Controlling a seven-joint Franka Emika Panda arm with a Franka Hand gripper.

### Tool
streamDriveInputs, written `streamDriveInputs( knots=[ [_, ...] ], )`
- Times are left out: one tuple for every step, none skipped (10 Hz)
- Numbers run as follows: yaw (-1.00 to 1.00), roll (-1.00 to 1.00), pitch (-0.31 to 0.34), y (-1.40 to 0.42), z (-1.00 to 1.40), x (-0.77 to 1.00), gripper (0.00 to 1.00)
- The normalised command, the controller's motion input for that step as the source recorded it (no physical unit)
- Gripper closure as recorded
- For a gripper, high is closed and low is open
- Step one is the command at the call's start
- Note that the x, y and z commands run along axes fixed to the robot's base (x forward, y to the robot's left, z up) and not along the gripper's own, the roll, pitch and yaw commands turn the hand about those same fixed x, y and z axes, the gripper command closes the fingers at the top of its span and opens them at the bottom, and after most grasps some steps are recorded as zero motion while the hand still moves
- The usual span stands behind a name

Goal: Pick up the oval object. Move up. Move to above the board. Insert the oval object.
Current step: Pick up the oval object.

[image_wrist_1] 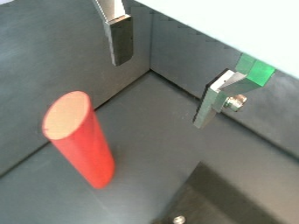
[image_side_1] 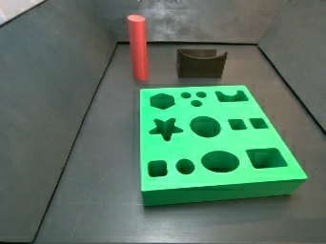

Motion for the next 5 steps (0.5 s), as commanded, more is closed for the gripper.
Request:
streamDriveInputs(
  knots=[
    [-0.96, 0.0, 0.0, -0.11, -0.16, 0.0, 0.0],
    [-1.0, 0.0, 0.0, 0.0, -0.17, 0.0, 0.0],
    [-1.0, 0.0, 0.0, 0.0, -0.15, 0.0, 0.0],
    [-1.0, 0.0, 0.0, 0.0, -0.13, 0.0, 0.0],
    [-1.0, 0.0, -0.003, 0.0, -0.13, 0.0, 0.0]
  ],
)
